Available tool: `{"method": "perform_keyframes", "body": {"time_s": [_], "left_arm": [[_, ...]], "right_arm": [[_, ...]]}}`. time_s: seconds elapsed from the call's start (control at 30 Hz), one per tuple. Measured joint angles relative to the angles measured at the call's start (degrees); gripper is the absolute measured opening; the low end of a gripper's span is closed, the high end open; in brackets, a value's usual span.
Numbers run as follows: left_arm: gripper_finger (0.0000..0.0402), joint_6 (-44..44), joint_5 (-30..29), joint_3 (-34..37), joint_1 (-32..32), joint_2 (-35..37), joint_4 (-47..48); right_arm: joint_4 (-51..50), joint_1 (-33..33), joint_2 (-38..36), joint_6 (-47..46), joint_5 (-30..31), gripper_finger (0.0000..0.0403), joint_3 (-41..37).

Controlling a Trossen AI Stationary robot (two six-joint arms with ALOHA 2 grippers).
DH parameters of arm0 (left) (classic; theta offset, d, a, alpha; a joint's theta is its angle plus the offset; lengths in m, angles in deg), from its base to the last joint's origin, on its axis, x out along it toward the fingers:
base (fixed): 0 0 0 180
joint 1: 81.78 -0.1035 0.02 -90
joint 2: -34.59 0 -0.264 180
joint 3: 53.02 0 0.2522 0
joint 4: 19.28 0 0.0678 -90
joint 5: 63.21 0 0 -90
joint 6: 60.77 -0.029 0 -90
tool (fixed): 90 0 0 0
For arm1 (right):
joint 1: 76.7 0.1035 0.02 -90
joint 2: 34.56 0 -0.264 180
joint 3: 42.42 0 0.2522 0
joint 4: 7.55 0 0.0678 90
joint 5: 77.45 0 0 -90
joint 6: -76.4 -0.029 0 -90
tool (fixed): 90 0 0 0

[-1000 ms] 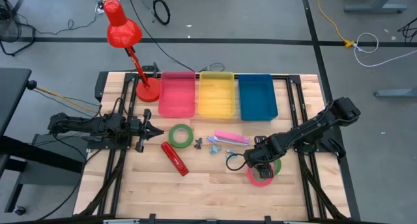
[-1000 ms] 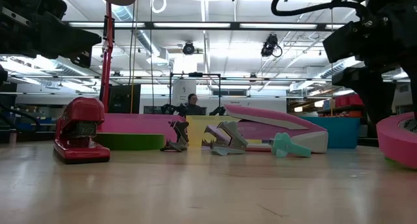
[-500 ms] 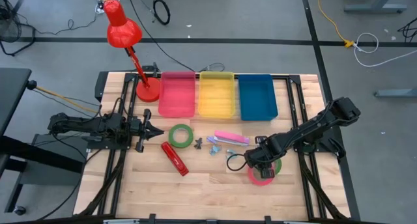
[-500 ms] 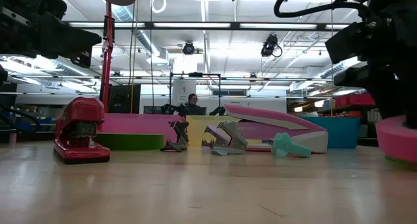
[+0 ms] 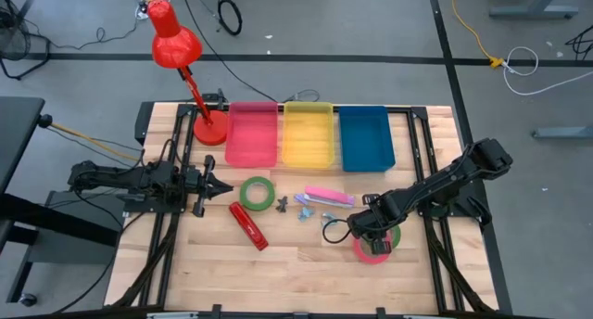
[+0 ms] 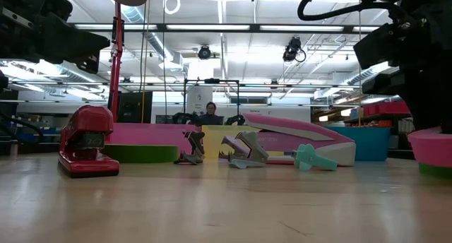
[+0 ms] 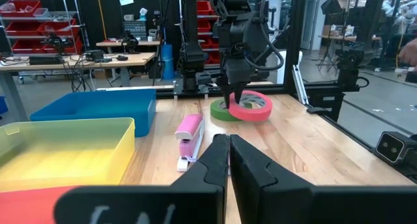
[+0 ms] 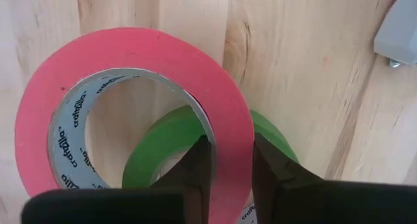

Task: Pick and place Stapler, Stapler remover, tape
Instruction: Put the pink tape into the blue bin

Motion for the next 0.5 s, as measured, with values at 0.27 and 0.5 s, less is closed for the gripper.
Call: {"method": "perform_keyframes", "body": {"time_s": [0.27,0.5], "left_arm": [[0.0021,0.0,0.0,0.0,0.0,0.0,0.0],[0.0021,0.0,0.0,0.0,0.0,0.0,0.0]], "right_arm": [[-2.0,0.0,-2.1,0.0,-0.1,0.0060,0.4],[-9.0,-0.5,-5.4,0.9,1.9,0.0060,5.3]]}}
